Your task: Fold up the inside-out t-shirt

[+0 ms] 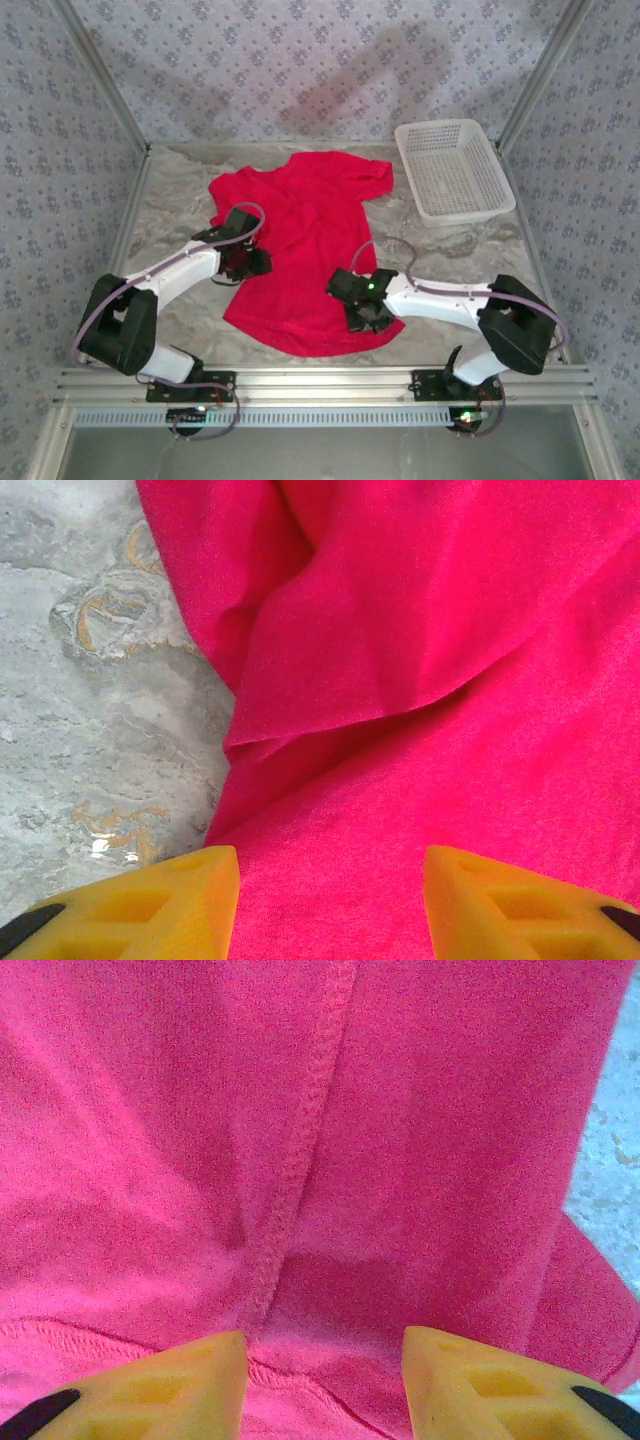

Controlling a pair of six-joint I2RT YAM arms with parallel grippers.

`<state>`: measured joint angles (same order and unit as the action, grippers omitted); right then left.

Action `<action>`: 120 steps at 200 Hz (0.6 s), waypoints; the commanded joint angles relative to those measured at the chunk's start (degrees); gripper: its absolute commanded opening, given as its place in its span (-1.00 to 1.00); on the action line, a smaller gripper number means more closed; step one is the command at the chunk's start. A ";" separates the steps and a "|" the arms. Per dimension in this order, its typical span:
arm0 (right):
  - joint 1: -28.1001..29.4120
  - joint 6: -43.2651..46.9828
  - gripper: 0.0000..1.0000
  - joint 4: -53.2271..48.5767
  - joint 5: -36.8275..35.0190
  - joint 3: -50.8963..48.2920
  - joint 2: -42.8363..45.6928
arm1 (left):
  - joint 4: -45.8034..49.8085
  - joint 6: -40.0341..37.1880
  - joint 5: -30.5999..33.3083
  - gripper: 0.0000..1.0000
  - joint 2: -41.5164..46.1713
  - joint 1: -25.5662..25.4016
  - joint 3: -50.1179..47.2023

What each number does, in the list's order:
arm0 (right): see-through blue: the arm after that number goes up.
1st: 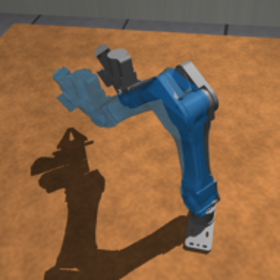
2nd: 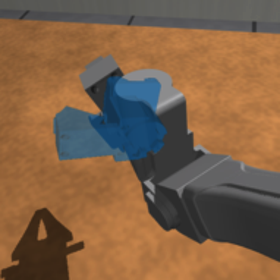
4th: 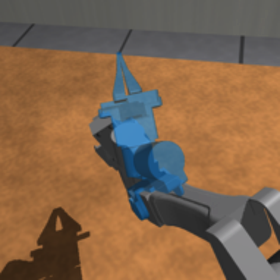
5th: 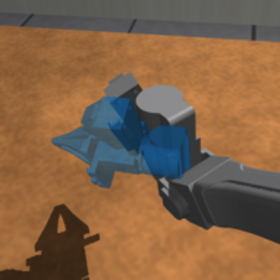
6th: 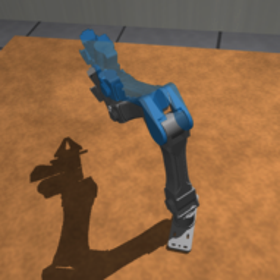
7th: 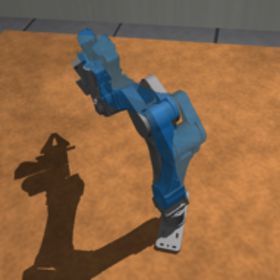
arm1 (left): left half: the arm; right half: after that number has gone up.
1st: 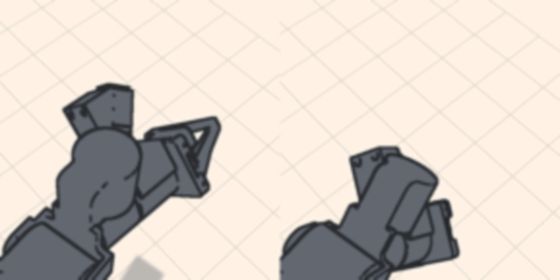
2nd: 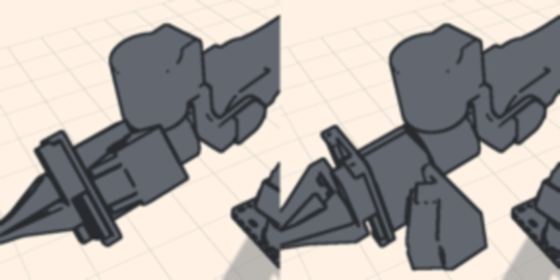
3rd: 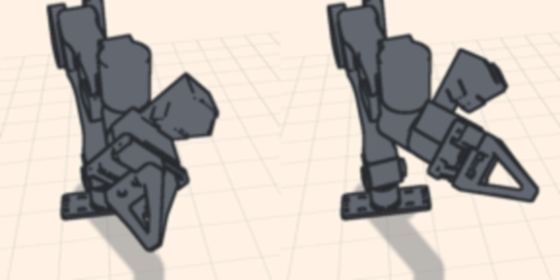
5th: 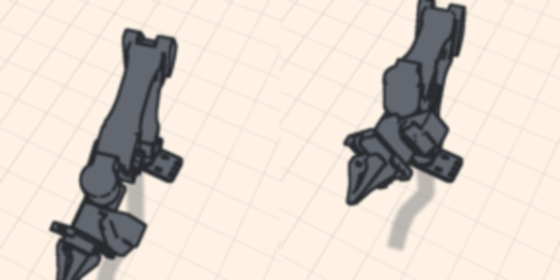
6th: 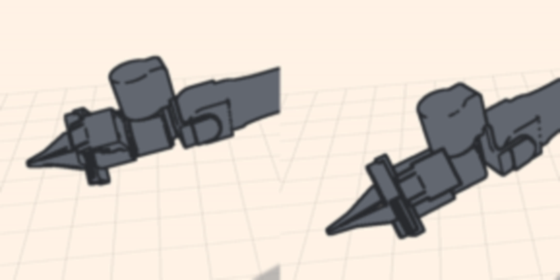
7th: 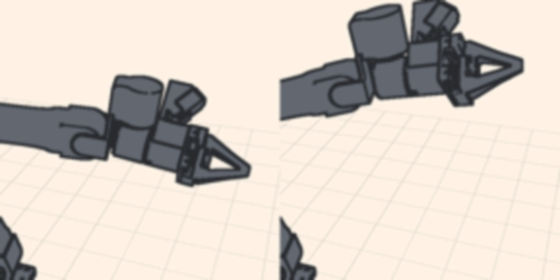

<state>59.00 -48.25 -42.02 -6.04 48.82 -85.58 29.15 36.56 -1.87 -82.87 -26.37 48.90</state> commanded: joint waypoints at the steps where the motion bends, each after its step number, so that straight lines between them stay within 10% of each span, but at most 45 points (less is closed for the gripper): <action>1: -0.47 -1.61 -0.11 0.07 -0.99 2.72 -3.08 | -1.46 0.95 -0.94 0.01 2.14 -0.08 -0.64; 120: -2.00 0.52 -0.83 -0.43 0.26 6.40 -7.77 | 0.99 0.02 -1.47 -0.08 2.54 -0.79 0.45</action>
<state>57.58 -48.25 -40.75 -5.58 54.37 -93.54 28.27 36.75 -2.37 -82.04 -26.79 48.16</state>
